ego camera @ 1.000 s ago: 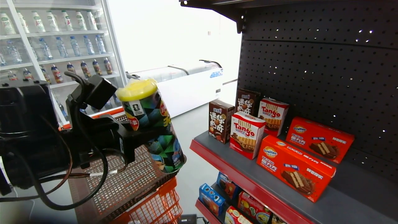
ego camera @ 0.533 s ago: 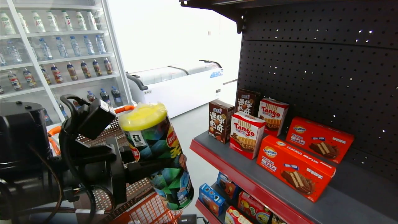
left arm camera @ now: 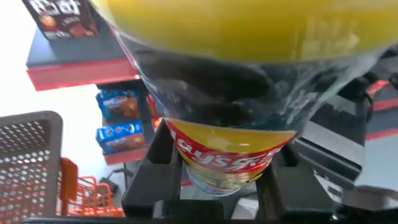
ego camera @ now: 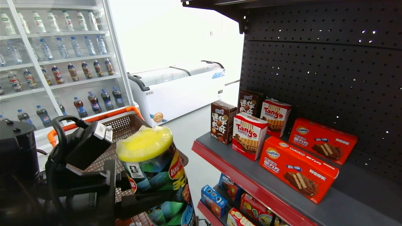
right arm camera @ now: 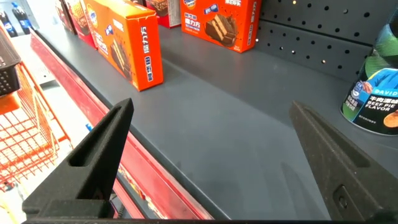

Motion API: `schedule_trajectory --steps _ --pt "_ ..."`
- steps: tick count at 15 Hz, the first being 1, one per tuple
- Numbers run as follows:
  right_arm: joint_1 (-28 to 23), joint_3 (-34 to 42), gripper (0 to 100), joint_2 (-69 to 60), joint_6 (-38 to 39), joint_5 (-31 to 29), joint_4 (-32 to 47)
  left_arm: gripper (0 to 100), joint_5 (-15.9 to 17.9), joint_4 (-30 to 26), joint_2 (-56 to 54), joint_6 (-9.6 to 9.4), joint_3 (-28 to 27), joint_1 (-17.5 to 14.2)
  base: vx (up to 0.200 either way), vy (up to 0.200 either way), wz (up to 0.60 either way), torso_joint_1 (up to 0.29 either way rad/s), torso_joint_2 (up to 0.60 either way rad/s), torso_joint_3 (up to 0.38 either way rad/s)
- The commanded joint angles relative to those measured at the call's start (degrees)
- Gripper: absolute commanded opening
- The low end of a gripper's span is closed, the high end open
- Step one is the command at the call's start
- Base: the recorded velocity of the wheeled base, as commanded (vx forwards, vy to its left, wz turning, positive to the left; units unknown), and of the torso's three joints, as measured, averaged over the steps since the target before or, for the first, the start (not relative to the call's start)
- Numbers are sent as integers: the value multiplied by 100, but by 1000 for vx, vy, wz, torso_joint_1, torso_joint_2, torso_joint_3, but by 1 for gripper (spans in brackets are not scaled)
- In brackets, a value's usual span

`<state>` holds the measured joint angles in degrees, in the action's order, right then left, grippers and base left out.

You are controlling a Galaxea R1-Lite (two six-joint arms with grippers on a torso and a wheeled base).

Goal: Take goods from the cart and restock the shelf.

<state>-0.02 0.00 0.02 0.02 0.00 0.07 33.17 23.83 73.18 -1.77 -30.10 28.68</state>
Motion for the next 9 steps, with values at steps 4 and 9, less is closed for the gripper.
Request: schedule_trajectory --steps 4,9 --pt "2 0 100 -2 -2 0 1 0 -4 -415 -234 -228 30 155 0 0 0 0 0 0" --pt "2 0 100 -2 -2 0 1 0 -4 -406 -190 -236 22 155 0 0 0 0 0 0"
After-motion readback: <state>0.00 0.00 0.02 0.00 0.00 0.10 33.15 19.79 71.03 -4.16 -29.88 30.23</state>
